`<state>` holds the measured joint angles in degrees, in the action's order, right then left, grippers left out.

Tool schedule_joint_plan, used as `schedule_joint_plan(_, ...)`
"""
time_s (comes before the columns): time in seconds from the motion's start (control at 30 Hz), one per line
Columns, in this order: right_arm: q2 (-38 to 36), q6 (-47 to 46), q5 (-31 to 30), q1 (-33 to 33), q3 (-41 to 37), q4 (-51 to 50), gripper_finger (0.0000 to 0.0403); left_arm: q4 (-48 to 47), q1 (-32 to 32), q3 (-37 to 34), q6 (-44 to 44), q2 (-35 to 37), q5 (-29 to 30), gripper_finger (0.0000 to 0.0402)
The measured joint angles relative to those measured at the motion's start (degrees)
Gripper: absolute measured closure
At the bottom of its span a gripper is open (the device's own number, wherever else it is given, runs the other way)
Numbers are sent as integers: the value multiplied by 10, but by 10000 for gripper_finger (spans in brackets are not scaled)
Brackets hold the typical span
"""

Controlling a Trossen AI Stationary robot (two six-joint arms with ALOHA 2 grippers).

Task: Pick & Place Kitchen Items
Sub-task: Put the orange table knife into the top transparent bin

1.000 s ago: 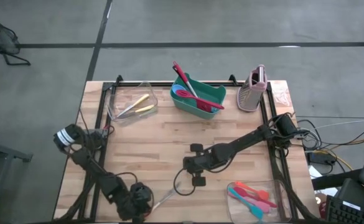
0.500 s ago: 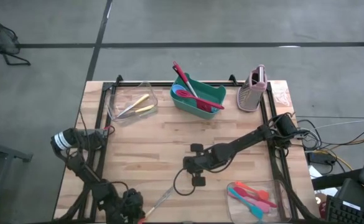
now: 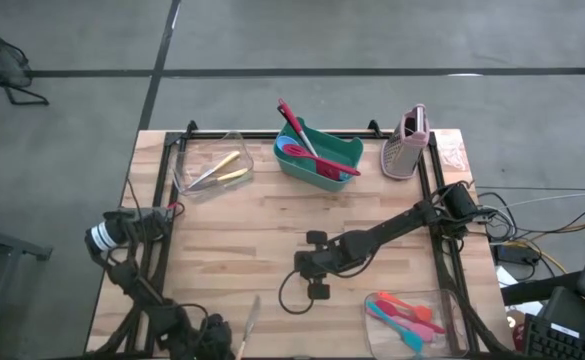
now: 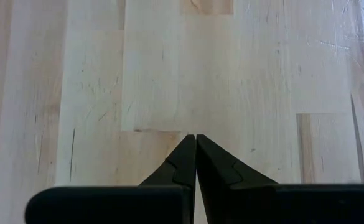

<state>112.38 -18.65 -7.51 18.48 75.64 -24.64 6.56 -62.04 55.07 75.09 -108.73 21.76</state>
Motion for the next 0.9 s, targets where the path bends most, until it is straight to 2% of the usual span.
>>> schedule_joint_plan(0.1,0,0,0,0,0,0,394,-1,-1,1,3,0,15,337)
schedule_joint_plan(0.27,0,0,0,0,0,0,394,-4,-7,5,16,0,-2,337)
schedule_joint_plan(0.5,0,-2,0,0,0,0,394,7,-44,46,-48,-1,14,337)
schedule_joint_plan(0.6,0,-2,0,0,0,0,394,22,-46,50,-53,-1,64,337)
schedule_joint_plan(0.73,0,-7,0,-1,0,0,394,40,-47,58,-30,1,76,337)
schedule_joint_plan(0.83,0,-18,0,0,0,0,394,38,-60,76,-78,-5,92,337)
schedule_joint_plan(0.9,0,-39,0,0,0,0,394,40,-70,98,-146,-11,125,337)
